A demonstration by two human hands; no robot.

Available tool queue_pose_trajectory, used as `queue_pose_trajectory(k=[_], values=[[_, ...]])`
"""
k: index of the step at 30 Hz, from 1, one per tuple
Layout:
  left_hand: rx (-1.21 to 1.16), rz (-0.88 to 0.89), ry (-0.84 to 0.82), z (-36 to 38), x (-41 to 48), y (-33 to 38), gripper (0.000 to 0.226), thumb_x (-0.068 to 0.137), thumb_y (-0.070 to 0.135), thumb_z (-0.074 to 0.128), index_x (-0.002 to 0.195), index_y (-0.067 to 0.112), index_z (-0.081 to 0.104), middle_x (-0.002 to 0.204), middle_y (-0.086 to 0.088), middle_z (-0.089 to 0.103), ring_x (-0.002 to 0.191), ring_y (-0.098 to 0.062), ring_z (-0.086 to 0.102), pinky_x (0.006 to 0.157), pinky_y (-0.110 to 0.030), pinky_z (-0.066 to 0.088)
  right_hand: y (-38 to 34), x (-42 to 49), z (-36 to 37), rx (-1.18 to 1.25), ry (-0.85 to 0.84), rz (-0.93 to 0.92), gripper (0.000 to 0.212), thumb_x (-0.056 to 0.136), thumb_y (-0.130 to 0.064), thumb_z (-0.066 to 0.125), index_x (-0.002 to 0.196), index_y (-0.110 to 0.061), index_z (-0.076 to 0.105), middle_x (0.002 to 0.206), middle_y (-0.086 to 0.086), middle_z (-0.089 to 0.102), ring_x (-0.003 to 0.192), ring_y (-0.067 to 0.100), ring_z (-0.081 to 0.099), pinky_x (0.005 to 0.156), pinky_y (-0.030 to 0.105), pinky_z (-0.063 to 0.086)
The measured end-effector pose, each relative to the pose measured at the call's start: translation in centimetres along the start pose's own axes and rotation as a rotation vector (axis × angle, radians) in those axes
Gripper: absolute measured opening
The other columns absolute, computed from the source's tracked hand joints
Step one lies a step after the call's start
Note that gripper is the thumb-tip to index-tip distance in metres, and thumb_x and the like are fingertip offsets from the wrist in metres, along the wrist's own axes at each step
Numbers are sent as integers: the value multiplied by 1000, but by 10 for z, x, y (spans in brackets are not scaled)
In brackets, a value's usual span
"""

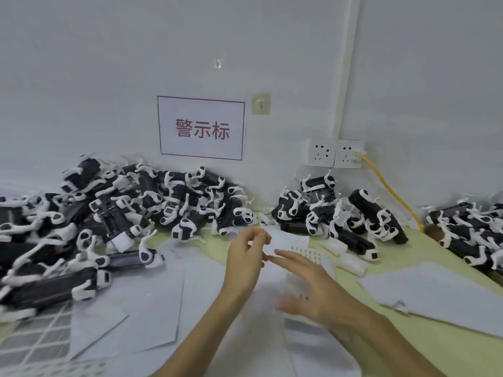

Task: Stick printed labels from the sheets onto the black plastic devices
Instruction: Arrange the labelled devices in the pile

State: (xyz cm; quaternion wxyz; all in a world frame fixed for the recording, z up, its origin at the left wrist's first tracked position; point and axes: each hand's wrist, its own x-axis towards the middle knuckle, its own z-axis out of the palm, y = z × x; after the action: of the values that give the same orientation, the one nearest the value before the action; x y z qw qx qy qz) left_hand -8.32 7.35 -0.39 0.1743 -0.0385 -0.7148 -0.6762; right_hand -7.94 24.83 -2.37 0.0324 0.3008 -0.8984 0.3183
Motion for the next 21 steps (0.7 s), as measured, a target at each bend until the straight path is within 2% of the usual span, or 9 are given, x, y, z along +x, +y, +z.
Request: queue_pose_trajectory(k=[2, 4, 6, 8, 10, 13, 16, 19, 21], values=[[-17, -32, 26, -7, 6, 6, 24, 98, 9, 50, 80, 15, 65, 83, 4, 66, 65, -14, 58, 60, -25, 47, -13, -4, 12, -30, -173, -61, 104, 63, -88, 67, 150, -64, 15, 159, -41, 1, 145, -18, -5, 119, 26, 10], [7, -62, 10, -15, 13, 11, 23, 99, 12, 51, 82, 18, 66, 86, 4, 68, 71, -12, 63, 65, -26, 48, -17, -6, 24, -105, -321, -130, 110, 63, -88, 68, 147, -70, -1, 154, -47, -16, 138, -24, -21, 115, 23, -2], [134, -43, -14, -26, 24, 14, 19, 99, 16, 54, 87, 22, 67, 92, 5, 70, 85, -12, 65, 74, -27, 48, -16, -4, 31, -184, -407, -169, 108, 68, -85, 67, 146, -70, -6, 153, -45, -22, 140, -20, -25, 116, 26, -10], [351, 22, -13, -42, 39, 16, 14, 99, 23, 56, 102, 21, 69, 104, 5, 69, 100, -15, 64, 85, -31, 50, -9, -2, 33, -183, -407, -132, 104, 65, -91, 62, 145, -73, -2, 153, -47, -21, 141, -18, -24, 121, 31, -9], [711, 116, 41, -67, 58, 17, 29, 100, 38, 54, 122, 23, 64, 123, 1, 64, 114, -21, 59, 98, -40, 49, -1, -4, 30, -173, -344, -78, 99, 61, -98, 55, 142, -76, 3, 151, -51, -18, 137, -24, -25, 121, 32, -9], [1244, 199, 140, -121, 95, 34, 56, 97, 62, 48, 143, 30, 48, 145, -6, 50, 135, -30, 45, 110, -53, 35, 11, -4, 23, -209, -284, 4, 81, 71, -96, 47, 141, -77, 10, 147, -55, -16, 131, -29, -27, 116, 23, -10], [1336, 91, 242, -193, 138, 57, 76, 90, 76, 47, 150, 29, 40, 154, -13, 41, 142, -37, 40, 111, -63, 33, 17, 6, 21, -270, -322, 9, 63, 85, -83, 40, 141, -71, 16, 150, -49, -15, 140, -22, -20, 114, 16, -13], [1300, -75, 346, -261, 163, 67, 88, 84, 84, 48, 151, 28, 39, 154, -17, 39, 139, -43, 41, 109, -67, 35, 19, 20, 17, -318, -344, 18, 48, 99, -64, 44, 138, -68, 15, 153, -40, -14, 144, -14, -19, 117, 22, -14], [1271, -132, 481, -294, 168, 61, 93, 82, 87, 46, 152, 27, 37, 156, -20, 35, 142, -45, 36, 113, -69, 27, 19, 34, 11, -353, -368, -3, 45, 101, -43, 49, 131, -66, 24, 151, -38, -8, 144, -11, -17, 119, 27, -16]])
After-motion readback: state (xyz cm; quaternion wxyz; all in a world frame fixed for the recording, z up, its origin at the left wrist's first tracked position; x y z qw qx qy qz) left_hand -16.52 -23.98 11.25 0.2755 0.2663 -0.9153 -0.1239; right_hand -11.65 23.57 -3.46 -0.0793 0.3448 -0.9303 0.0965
